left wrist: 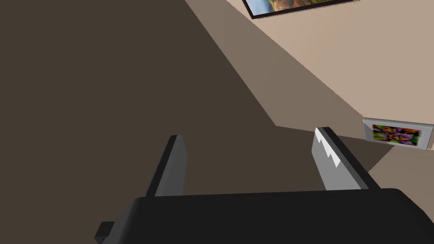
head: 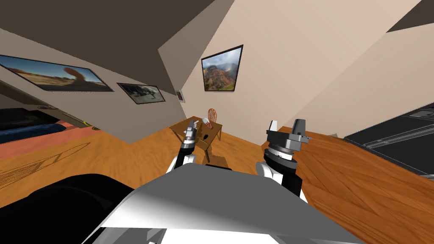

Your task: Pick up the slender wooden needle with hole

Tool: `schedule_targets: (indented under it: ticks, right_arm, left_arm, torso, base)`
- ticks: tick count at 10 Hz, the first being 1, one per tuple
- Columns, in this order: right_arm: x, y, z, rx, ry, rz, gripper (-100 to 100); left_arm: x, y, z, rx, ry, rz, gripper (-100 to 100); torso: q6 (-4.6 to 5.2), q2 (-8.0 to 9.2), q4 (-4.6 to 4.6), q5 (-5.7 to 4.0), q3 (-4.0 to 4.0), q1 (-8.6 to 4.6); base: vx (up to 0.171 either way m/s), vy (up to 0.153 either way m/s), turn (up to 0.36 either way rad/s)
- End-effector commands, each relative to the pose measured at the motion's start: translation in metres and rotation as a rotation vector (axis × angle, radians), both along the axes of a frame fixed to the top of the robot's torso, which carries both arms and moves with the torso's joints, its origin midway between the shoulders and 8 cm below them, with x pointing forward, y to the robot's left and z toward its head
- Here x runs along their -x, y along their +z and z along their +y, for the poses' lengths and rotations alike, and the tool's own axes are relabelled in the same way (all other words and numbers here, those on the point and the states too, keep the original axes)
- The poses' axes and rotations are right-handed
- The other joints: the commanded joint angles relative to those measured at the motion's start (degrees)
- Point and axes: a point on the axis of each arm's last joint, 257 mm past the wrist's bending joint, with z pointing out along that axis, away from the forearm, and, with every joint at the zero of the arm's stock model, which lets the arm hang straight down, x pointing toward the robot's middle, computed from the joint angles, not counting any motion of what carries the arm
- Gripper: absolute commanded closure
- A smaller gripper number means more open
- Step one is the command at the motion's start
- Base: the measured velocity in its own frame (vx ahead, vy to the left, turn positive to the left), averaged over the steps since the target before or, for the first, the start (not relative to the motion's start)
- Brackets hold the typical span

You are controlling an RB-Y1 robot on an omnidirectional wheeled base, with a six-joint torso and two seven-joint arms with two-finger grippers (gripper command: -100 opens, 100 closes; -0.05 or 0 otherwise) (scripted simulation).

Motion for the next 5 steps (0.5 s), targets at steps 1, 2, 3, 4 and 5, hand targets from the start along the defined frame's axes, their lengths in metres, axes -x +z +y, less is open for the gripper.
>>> schedule_targets:
  ticks: [1, 2, 3, 4, 5]
  right_arm:
    - [0.000, 0.000, 0.000, 0.000, 0.000, 0.000, 0]
    - [0.000, 0.000, 0.000, 0.000, 0.000, 0.000, 0]
    - [0.000, 0.000, 0.000, 0.000, 0.000, 0.000, 0]
    - [0.000, 0.000, 0.000, 0.000, 0.000, 0.000, 0]
    - [0.000, 0.000, 0.000, 0.000, 0.000, 0.000, 0]
  left_arm:
    - [0.000, -0.007, -0.002, -0.025, -0.019, 0.020, -100]
    - [0.001, -0.013, -0.004, -0.041, -0.034, 0.040, -100]
    - [0.002, -0.021, -0.005, -0.055, -0.050, 0.064, -100]
    - [0.003, -0.031, -0.006, -0.066, -0.065, 0.092, -100]
    - [0.004, -0.042, -0.006, -0.073, -0.080, 0.125, -100]
  torso:
    - [0.00, 0.00, 0.00, 0.00, 0.00, 0.00]
    - [0.00, -0.01, 0.00, 0.00, -0.01, -0.02]
    - [0.00, -0.05, -0.01, -0.01, -0.03, -0.05]
    - [0.00, -0.05, -0.01, -0.02, -0.03, -0.07]
    - [0.01, -0.06, -0.01, -0.02, -0.03, -0.11]
  base:
    - [0.005, -0.010, -0.037]
    - [0.019, -0.021, -0.056]
    - [0.018, -0.026, -0.050]
    - [0.020, -0.033, -0.072]
    - [0.035, -0.043, -0.079]
